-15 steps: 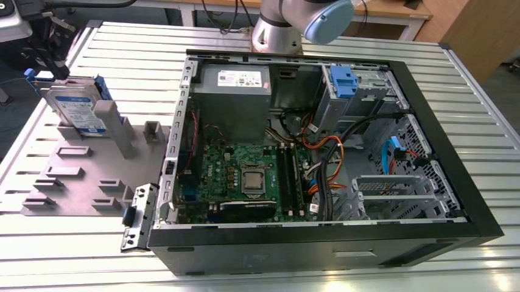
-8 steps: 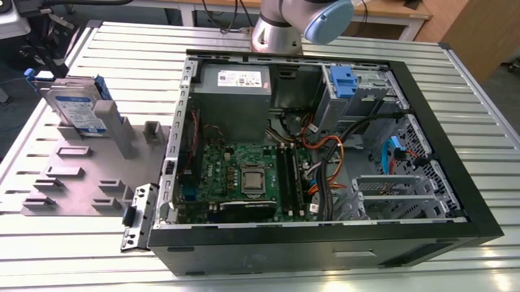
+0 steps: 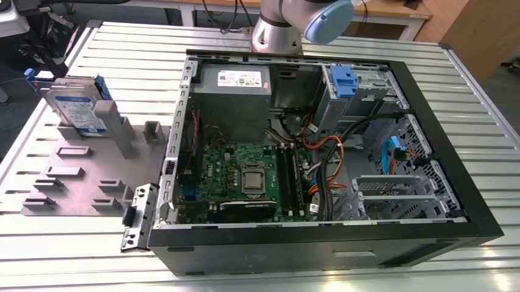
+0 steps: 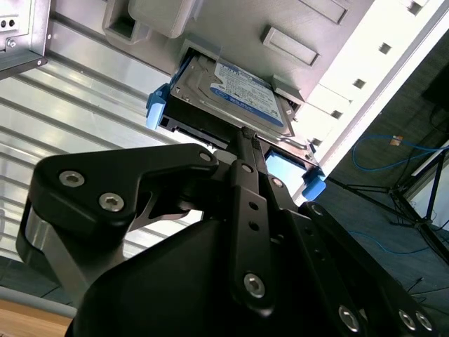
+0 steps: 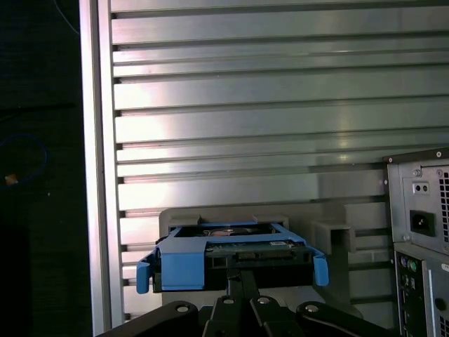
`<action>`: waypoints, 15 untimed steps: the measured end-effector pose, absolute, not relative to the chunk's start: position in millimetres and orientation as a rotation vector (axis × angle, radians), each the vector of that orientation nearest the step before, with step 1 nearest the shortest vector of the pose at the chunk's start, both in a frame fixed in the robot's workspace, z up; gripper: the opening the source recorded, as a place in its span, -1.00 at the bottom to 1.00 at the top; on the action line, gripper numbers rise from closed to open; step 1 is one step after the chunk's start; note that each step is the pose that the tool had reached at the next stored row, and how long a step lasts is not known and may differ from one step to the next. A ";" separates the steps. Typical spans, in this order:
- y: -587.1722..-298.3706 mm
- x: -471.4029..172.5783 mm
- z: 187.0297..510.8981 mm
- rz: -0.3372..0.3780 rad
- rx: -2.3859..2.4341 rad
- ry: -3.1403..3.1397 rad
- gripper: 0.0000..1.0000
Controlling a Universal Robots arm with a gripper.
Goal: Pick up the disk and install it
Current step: 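Pick up the disk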
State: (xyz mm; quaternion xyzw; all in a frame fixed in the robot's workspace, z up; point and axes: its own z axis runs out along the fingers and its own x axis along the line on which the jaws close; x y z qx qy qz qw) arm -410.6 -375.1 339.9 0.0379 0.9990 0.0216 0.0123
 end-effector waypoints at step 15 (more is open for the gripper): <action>-375.1 -410.6 339.6 0.070 -0.126 3.117 -0.79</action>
